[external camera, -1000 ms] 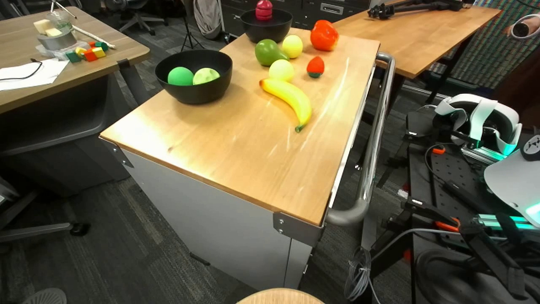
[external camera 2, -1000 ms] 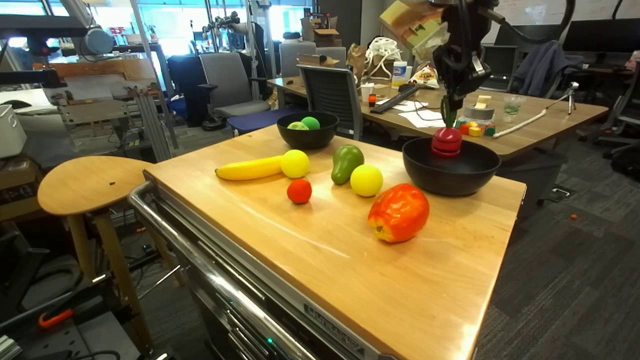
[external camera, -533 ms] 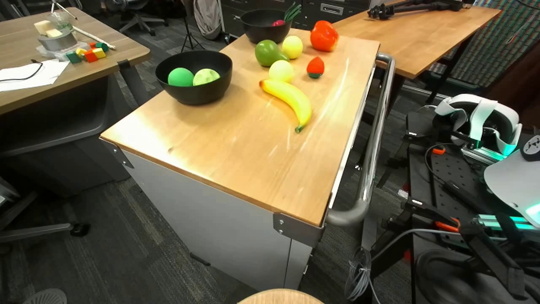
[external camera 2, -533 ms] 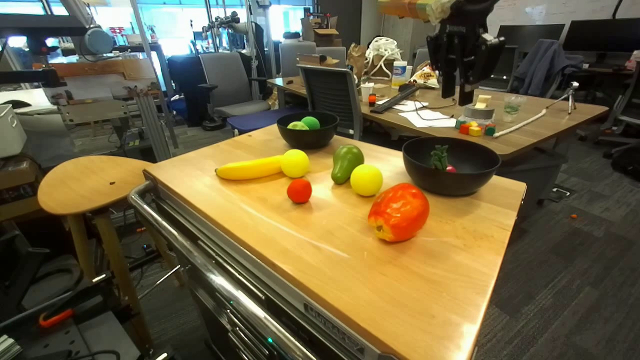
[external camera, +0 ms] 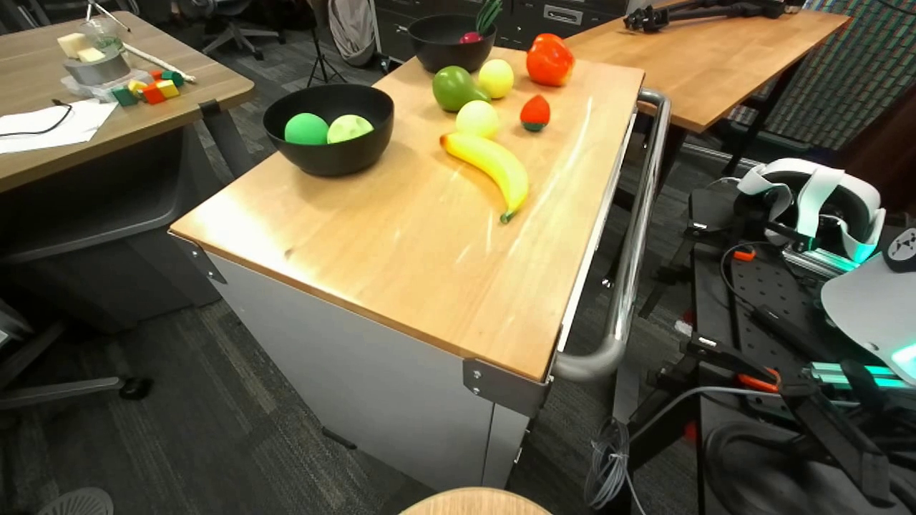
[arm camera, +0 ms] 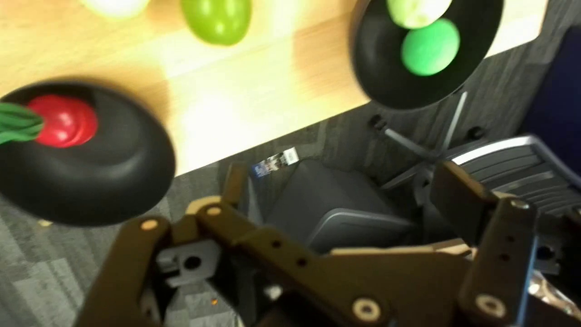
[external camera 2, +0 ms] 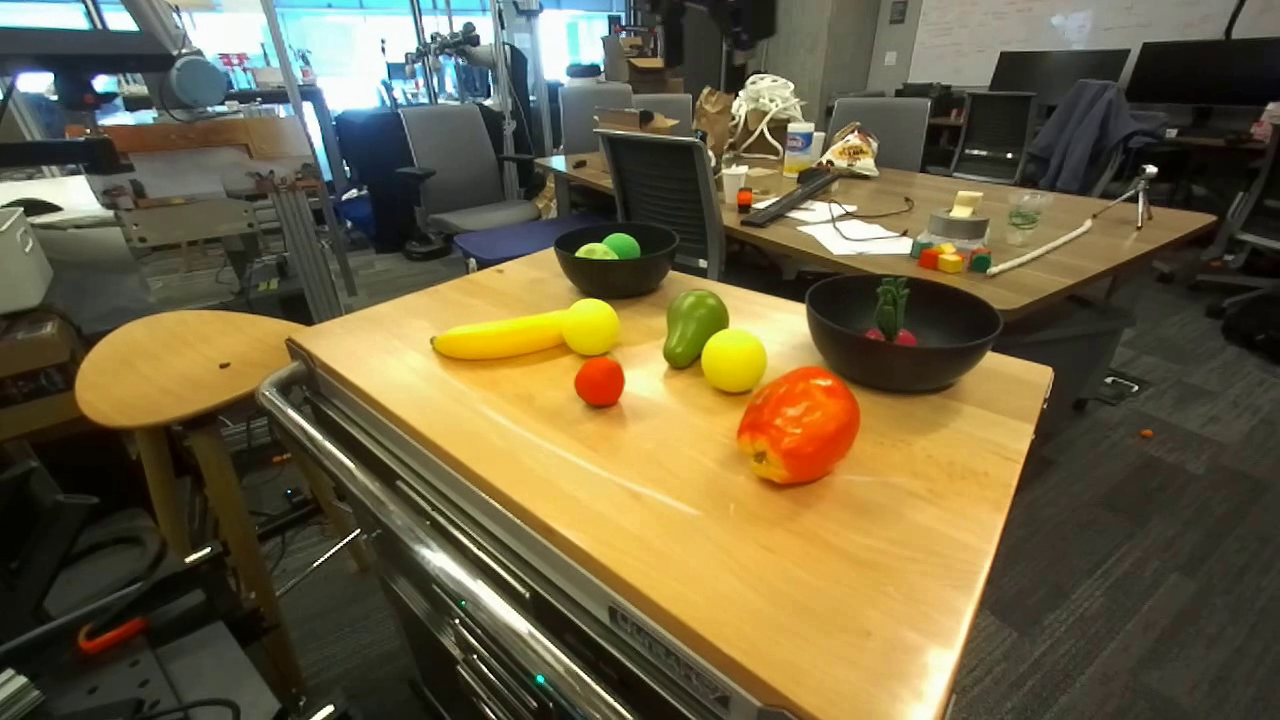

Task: Put the fruits inside the two black bowls

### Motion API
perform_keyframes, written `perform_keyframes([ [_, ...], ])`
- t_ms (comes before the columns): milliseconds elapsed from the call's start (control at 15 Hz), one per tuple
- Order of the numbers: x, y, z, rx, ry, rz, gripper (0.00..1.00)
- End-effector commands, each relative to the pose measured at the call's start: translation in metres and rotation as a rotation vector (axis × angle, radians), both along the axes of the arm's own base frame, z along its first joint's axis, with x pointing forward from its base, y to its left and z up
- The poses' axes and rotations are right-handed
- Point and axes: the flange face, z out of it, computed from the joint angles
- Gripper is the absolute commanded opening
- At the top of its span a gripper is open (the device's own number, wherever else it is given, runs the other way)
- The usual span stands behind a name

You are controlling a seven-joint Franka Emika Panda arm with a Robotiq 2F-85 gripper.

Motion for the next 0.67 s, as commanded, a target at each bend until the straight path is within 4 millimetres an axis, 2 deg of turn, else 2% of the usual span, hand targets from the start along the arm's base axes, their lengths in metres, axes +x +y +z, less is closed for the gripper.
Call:
perform_keyframes([
  [0,-0.039,0.075,-0.036,0.078,0.104,0.122,1.00],
  [67,-0.044,0.090,-0.050,0.072,0.163,0.149,1.00],
  [133,-0.022,0.071,-0.037,0.054,0.112,0.107,1.00],
  [200,-0.028,0.086,-0.050,0.058,0.145,0.131,0.99],
  [333,-0.034,0.097,-0.062,0.060,0.173,0.148,1.00],
  [467,-0.038,0.083,-0.081,0.073,0.244,0.044,1.00],
  [600,-0.049,0.085,-0.112,0.134,0.305,-0.060,1.00],
])
